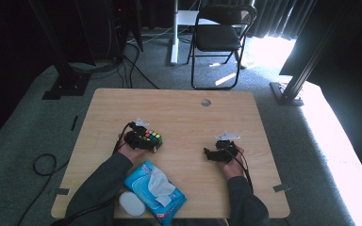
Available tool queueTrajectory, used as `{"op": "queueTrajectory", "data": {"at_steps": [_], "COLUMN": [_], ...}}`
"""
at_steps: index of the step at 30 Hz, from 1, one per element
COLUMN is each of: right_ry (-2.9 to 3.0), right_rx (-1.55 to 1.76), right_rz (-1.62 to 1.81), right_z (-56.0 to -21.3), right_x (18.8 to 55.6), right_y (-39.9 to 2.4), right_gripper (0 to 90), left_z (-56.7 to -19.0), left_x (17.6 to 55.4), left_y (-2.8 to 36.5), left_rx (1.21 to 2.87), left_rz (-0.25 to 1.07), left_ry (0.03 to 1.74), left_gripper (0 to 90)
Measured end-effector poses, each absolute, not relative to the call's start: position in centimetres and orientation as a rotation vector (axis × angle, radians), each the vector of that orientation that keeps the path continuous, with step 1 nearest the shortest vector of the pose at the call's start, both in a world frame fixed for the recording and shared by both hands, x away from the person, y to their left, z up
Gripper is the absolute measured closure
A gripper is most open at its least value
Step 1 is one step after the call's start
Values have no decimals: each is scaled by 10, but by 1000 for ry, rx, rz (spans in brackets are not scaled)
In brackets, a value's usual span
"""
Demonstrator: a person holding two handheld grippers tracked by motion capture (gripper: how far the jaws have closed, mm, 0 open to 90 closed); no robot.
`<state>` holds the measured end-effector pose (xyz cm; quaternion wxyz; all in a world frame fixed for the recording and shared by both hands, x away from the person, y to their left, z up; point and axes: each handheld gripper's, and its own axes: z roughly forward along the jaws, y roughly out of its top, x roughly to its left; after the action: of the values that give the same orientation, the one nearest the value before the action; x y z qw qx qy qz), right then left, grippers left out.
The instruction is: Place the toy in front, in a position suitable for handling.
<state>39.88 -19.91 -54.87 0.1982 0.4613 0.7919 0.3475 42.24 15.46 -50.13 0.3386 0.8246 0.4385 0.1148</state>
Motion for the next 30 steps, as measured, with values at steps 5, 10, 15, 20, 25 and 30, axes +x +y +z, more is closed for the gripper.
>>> {"op": "queueTrajectory", "data": {"at_steps": [5,10,15,20,25,30], "right_ry": [2216,2216,2216,2216,2216,2216], "right_rx": [1291,1291,1291,1291,1291,1290], "right_rz": [972,972,972,972,972,972], "right_z": [-549,-549,-549,-549,-549,-549], "right_x": [399,399,399,399,399,399], "right_y": [-199,-199,-199,-199,-199,-199], "right_gripper": [211,211,211,211,211,211], "left_z": [-502,-498,-491,-488,-488,-492], "left_x": [424,430,439,445,450,453], "left_y": [155,154,146,136,122,108], "left_rx": [2150,2154,2181,2202,2225,2244], "left_rz": [297,300,308,312,315,316], "left_ry": [1107,1052,984,946,910,887], "left_gripper": [340,340,340,340,340,339]}}
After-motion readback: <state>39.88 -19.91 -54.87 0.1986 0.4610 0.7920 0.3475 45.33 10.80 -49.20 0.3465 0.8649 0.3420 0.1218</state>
